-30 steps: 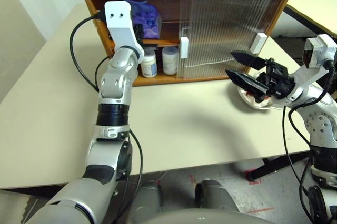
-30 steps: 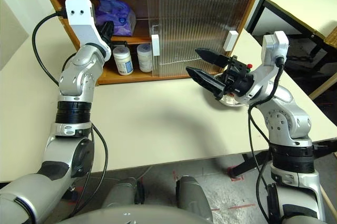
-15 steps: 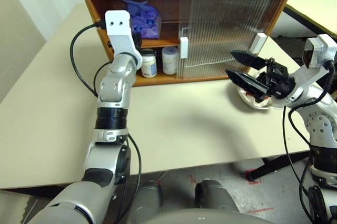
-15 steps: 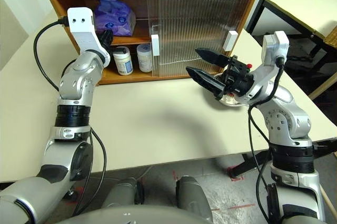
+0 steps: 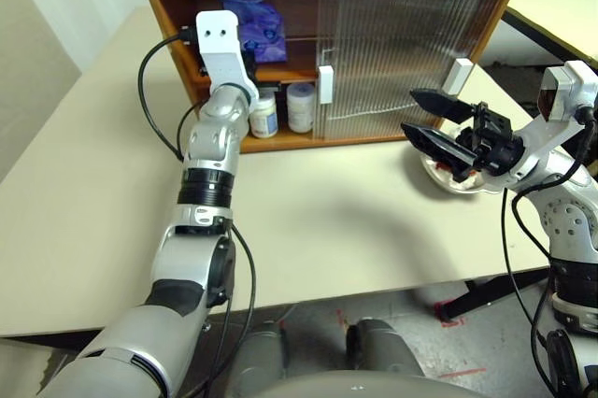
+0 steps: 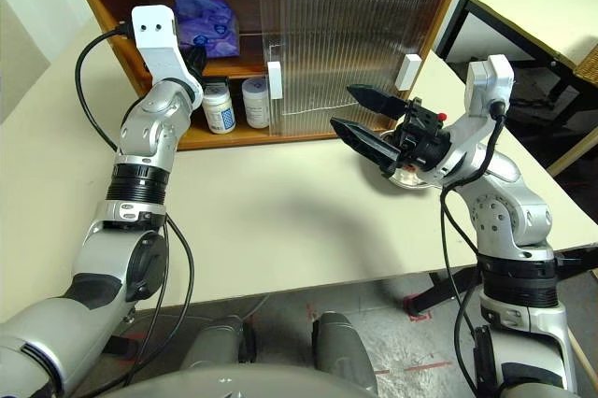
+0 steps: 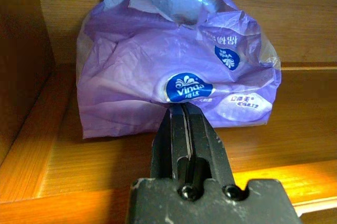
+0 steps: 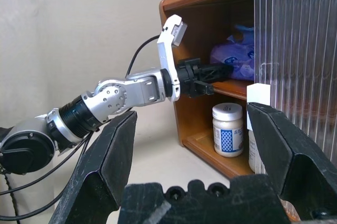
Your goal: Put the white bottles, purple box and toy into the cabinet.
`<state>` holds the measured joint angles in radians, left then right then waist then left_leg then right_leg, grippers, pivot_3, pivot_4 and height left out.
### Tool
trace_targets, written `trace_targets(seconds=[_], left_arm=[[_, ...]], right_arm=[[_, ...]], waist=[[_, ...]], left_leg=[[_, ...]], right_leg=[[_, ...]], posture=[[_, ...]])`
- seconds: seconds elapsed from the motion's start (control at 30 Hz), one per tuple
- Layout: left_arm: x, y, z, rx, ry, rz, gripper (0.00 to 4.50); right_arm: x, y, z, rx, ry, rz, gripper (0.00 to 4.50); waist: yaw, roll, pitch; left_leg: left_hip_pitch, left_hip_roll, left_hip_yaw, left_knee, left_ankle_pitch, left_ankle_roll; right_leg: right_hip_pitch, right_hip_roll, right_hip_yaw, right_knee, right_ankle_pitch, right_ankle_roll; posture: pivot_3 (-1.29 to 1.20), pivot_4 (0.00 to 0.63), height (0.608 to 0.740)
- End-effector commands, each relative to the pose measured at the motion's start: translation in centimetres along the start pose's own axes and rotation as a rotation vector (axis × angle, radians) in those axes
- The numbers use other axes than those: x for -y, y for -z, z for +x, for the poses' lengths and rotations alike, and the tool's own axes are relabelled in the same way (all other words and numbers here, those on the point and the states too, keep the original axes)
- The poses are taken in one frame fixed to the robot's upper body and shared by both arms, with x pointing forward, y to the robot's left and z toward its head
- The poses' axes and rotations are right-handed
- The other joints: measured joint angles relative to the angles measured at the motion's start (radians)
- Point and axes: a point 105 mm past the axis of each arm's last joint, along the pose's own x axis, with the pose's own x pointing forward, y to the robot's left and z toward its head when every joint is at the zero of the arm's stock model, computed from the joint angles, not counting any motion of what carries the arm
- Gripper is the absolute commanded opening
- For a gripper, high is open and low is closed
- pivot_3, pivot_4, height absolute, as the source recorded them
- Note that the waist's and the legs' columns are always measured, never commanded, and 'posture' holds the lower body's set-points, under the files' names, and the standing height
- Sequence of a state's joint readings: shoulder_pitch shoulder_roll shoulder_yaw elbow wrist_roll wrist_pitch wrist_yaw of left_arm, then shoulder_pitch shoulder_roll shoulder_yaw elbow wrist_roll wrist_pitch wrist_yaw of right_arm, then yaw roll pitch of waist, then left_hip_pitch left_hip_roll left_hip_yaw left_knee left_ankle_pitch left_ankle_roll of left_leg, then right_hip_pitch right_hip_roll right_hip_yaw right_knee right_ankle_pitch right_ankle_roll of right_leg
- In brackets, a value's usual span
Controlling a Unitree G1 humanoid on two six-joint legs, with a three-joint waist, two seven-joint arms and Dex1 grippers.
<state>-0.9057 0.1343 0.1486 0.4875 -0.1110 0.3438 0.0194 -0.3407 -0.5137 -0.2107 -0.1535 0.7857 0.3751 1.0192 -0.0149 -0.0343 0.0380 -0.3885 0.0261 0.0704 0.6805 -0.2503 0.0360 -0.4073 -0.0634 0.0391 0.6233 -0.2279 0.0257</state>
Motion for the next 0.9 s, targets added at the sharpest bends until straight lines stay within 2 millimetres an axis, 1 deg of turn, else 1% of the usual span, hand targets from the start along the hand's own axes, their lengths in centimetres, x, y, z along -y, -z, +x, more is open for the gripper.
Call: trace_targets(seconds=[0.03, 0.2, 0.33, 0.43, 0.53, 0.67, 0.8, 0.9], left_arm=[[0.1, -0.4, 0.2, 0.013, 0.000, -0.003, 0.01], [0.5, -1.2, -0.7, 0.035, 0.030, -0.006, 0.01], [1.4, -1.7, -2.4, 0.047, 0.099, -0.023, 0.01], [2.9, -1.8, -4.1, 0.063, 0.221, 0.010, 0.01], [4.2, -1.3, -5.7, 0.065, 0.342, 0.052, 0.01], [6.0, -1.0, -7.4, 0.071, 0.487, 0.078, 0.01], [9.1, -0.4, -9.3, 0.070, 0.645, 0.043, 0.01], [10.8, 0.2, -9.7, 0.060, 0.696, 0.031, 0.01]], right_arm=[[0.0, -0.4, -0.2, 0.007, 0.010, -0.022, 4.50], [0.1, -0.4, -0.3, 0.006, 0.013, -0.021, 4.50], [0.2, -0.3, -0.3, 0.002, 0.010, -0.018, 4.50], [0.4, -0.3, -0.1, 0.000, 0.004, -0.015, 4.50], [0.6, -0.3, 0.2, -0.002, -0.006, -0.012, 4.50], [0.7, -0.2, 0.4, -0.006, -0.017, -0.006, 4.50], [0.7, -0.3, 0.4, -0.009, -0.021, -0.006, 4.50], [0.7, -0.4, 0.3, -0.013, -0.020, -0.007, 4.50]], waist=[[0.000, 0.000, 0.000], [-0.003, 0.000, 0.000], [-0.010, 0.000, 0.000], [-0.017, 0.000, 0.000], [-0.020, 0.000, 0.000], [-0.019, 0.000, 0.000], [-0.017, 0.000, 0.000], [-0.016, 0.000, 0.000]], left_leg=[[0.000, 0.000, 0.000, 0.000, 0.000, -0.001], [0.000, 0.000, 0.000, 0.000, 0.000, -0.001], [0.000, 0.001, 0.000, 0.000, -0.001, -0.001], [0.000, 0.001, 0.000, 0.000, 0.000, -0.001], [0.000, 0.001, 0.000, 0.000, 0.000, -0.001], [0.001, 0.001, 0.000, 0.000, 0.000, 0.000], [0.001, 0.001, 0.000, 0.000, 0.000, 0.000], [0.001, 0.001, 0.000, 0.000, 0.001, 0.001]], right_leg=[[0.000, 0.000, 0.000, 0.000, 0.000, 0.000], [0.000, 0.000, 0.000, 0.000, 0.000, 0.000], [0.000, 0.000, 0.000, 0.000, 0.000, 0.000], [0.000, 0.000, 0.000, 0.001, 0.000, 0.000], [0.000, 0.000, 0.000, 0.001, 0.000, -0.001], [0.000, 0.000, 0.000, 0.001, 0.000, -0.001], [0.000, 0.000, 0.000, 0.001, 0.000, 0.000], [0.001, 0.000, 0.001, 0.001, 0.000, 0.000]], posture=[[-0.04, 0.000, 0.740], [-0.04, 0.000, 0.740], [-0.02, 0.000, 0.740], [0.00, 0.000, 0.740], [0.01, 0.000, 0.740], [0.02, 0.000, 0.740], [0.02, 0.000, 0.740], [0.00, 0.000, 0.740]])
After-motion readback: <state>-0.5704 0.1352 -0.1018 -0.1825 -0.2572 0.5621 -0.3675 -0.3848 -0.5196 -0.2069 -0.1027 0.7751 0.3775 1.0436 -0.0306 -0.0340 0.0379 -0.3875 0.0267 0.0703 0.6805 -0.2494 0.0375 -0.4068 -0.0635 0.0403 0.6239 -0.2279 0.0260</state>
